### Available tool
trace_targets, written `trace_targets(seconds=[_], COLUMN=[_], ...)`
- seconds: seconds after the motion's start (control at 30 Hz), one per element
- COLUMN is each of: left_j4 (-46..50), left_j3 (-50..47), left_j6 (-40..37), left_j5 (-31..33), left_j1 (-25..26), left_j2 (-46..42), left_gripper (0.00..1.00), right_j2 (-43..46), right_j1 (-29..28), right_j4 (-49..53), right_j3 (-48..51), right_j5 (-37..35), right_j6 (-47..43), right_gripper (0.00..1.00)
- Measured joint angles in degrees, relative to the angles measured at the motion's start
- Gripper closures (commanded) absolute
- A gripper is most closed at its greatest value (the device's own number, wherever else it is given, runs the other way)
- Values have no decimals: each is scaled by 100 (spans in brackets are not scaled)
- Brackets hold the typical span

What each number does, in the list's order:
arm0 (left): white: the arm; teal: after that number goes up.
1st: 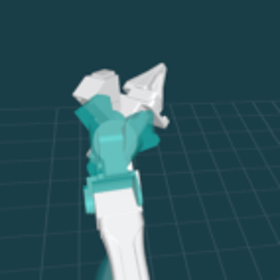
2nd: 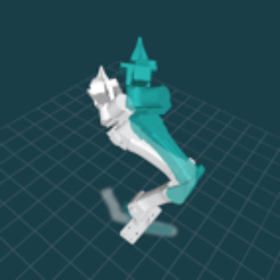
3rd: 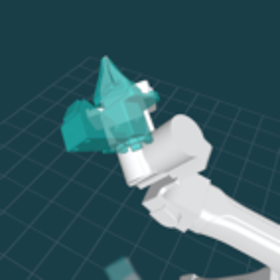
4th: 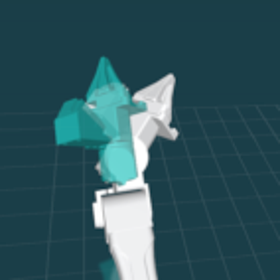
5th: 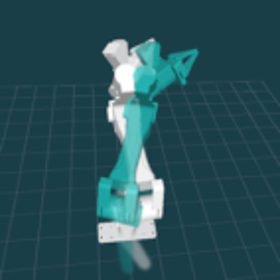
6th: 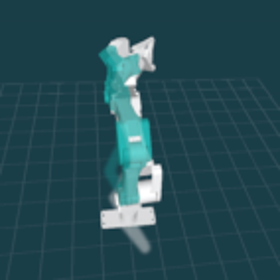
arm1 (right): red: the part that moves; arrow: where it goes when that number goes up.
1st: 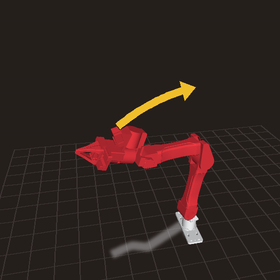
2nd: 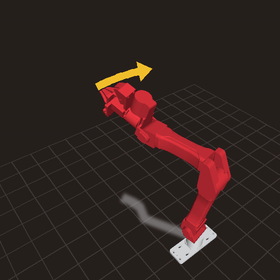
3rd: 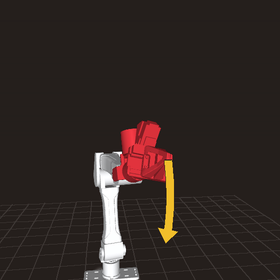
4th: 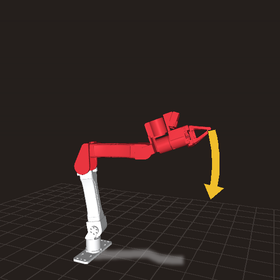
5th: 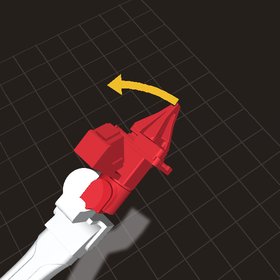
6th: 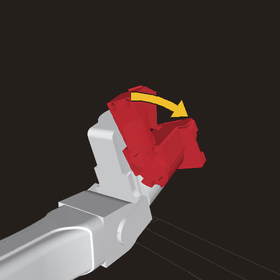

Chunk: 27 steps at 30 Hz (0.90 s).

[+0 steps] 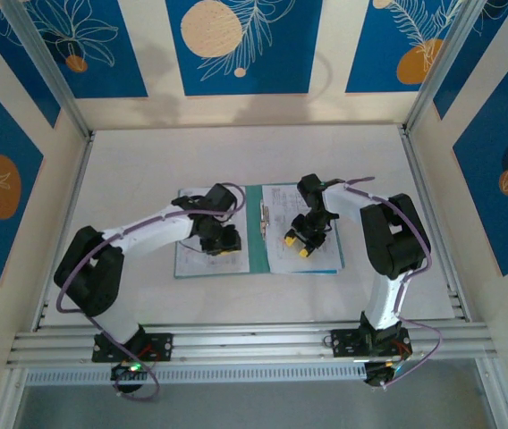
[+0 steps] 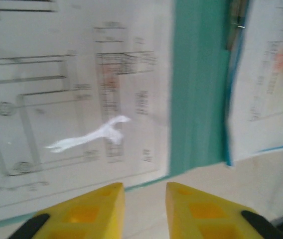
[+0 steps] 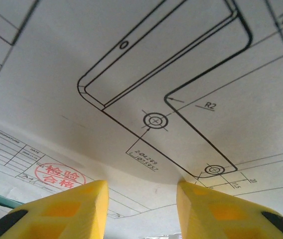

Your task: Put the files into the folder

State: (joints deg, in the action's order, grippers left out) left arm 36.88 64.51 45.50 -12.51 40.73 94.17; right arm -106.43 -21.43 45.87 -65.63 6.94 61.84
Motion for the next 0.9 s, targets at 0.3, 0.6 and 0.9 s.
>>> trace_targets(seconds=[0.3,0.6,0.9], left_j4=[-317,-302,-304], left_j3=[839,1134,1198], left_j6=[94,136,273], left_j5=[-299,-356,-356], left_j1=[719,968,1032], left_j2=[1062,1550,1768], left_gripper=[64,61,68], right_j2=[2,9,9], right_j1=[2,57,107], right_j4=[-22,-52,-68], right_j3=[35,87,92], right_j5=[33,205,236], right_j6=[151,380,428], right_gripper=[59,60,61])
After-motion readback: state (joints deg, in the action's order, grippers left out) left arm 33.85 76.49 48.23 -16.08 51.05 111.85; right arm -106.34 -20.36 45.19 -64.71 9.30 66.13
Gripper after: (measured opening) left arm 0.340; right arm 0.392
